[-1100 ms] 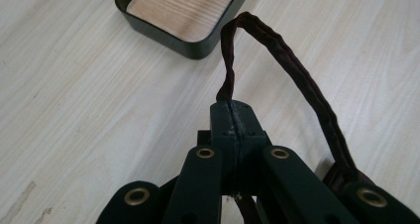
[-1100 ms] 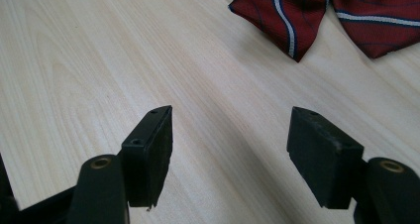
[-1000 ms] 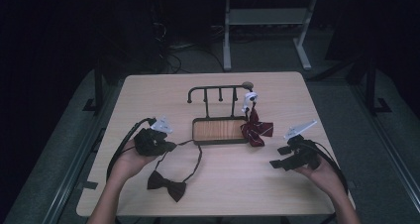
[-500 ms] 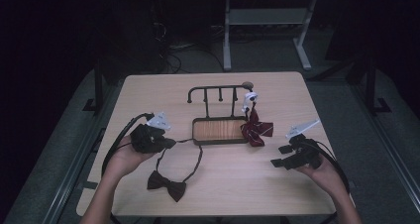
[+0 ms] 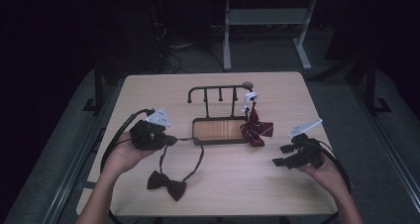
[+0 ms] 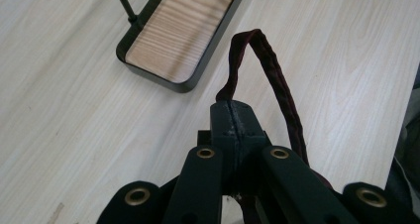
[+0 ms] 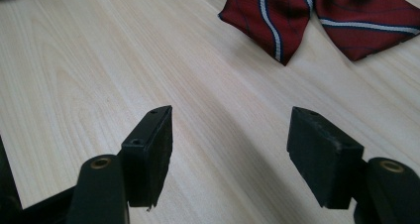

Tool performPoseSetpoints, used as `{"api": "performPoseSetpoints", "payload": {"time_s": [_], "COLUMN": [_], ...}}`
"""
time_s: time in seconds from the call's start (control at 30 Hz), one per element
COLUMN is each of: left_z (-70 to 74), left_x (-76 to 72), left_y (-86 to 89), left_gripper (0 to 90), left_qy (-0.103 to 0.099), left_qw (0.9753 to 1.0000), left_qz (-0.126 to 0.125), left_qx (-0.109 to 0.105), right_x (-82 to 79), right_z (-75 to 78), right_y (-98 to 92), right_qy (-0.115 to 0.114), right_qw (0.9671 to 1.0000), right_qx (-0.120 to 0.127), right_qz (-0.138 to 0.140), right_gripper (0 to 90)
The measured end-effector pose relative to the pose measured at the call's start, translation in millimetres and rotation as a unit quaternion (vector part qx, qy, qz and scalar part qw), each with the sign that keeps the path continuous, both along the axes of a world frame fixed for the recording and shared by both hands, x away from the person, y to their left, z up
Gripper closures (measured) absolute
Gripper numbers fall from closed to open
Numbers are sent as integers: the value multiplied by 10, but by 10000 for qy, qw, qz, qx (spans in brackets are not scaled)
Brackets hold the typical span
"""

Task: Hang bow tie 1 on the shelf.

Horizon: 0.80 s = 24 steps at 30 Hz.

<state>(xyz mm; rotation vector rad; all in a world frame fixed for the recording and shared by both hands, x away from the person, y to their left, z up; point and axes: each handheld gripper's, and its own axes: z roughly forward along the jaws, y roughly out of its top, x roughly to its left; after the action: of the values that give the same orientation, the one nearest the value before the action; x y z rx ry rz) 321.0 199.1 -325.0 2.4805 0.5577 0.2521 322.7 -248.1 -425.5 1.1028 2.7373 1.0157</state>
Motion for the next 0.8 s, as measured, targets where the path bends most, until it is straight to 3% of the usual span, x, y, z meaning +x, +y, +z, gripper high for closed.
{"api": "performPoseSetpoints", "payload": {"time_s": [0.47, 0.8], "left_z": [176, 293], "left_x": [-35, -5], "left_y": [-54, -64], "left_gripper": [900, 900], "left_qy": [-126, -201], "left_qw": [9998, 9996], "left_qz": [-176, -172], "left_qx": [-3, -58], "right_x": [-8, -19], "right_z": [30, 49], "right_y": [-28, -8], "right_qy": [-58, -85], "right_qw": [10000, 10000], "right_qx": [26, 19], "right_qz": [-24, -8], "right_gripper": [341, 341]}}
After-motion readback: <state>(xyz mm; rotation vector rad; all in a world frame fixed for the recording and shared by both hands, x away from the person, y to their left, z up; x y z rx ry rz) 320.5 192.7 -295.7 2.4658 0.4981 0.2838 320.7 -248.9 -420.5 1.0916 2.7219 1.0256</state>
